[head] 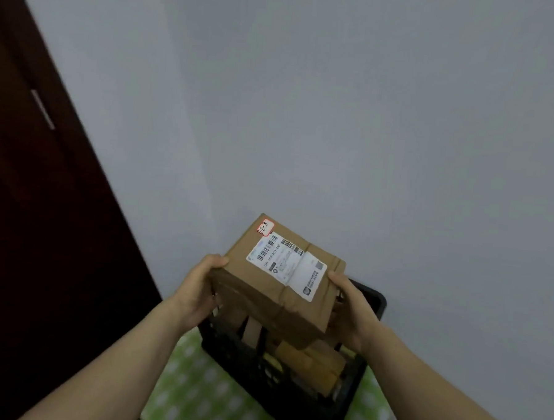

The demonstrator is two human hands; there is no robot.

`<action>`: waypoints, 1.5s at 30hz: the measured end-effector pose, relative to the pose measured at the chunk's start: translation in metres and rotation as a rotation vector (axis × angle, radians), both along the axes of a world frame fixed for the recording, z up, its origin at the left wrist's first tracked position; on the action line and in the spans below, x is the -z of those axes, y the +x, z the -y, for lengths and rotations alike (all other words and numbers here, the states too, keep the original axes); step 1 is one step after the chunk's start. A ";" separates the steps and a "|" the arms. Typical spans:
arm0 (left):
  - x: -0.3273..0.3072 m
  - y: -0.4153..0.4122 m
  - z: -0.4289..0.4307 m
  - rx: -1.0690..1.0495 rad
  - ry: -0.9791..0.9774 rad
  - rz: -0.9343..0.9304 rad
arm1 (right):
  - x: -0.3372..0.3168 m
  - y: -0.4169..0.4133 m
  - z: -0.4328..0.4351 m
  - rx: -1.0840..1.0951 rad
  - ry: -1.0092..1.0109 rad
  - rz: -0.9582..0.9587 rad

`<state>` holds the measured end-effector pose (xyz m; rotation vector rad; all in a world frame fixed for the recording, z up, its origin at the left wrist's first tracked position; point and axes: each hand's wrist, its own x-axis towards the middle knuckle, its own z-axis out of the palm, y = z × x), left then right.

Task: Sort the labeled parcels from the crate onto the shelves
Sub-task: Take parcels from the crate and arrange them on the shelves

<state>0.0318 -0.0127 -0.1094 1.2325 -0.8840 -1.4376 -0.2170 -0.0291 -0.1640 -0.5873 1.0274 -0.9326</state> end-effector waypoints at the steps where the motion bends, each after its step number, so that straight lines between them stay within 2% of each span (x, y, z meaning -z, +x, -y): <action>1: -0.002 0.012 -0.009 -0.014 0.008 -0.001 | -0.001 0.012 -0.004 -0.037 -0.007 0.046; 6: -0.014 0.058 -0.048 -0.264 0.010 -0.069 | -0.011 0.082 -0.021 -0.060 -0.091 0.140; 9: -0.014 0.069 -0.075 -0.203 0.081 -0.036 | -0.016 0.128 -0.028 -0.128 -0.146 0.251; 12: -0.007 0.080 -0.091 -0.155 0.063 -0.046 | -0.022 0.163 -0.036 -0.213 -0.218 0.297; 15: -0.012 0.105 -0.105 -0.240 -0.005 -0.068 | -0.026 0.181 -0.042 -0.299 -0.244 0.266; 18: -0.018 0.131 -0.122 -0.266 -0.062 -0.026 | -0.035 0.193 -0.048 -0.385 -0.261 0.124; 21: -0.020 0.147 -0.134 -0.276 -0.072 -0.009 | -0.041 0.208 -0.055 -0.425 -0.285 0.061; 26: -0.023 0.163 -0.150 -0.310 -0.084 -0.002 | -0.044 0.228 -0.066 -0.427 -0.283 0.043; 34: -0.031 0.190 -0.190 -0.394 -0.107 0.030 | -0.048 0.265 -0.086 -0.548 -0.306 0.070; 45: -0.037 0.246 -0.295 -0.617 -0.059 0.143 | -0.077 0.355 -0.149 -0.826 -0.511 0.083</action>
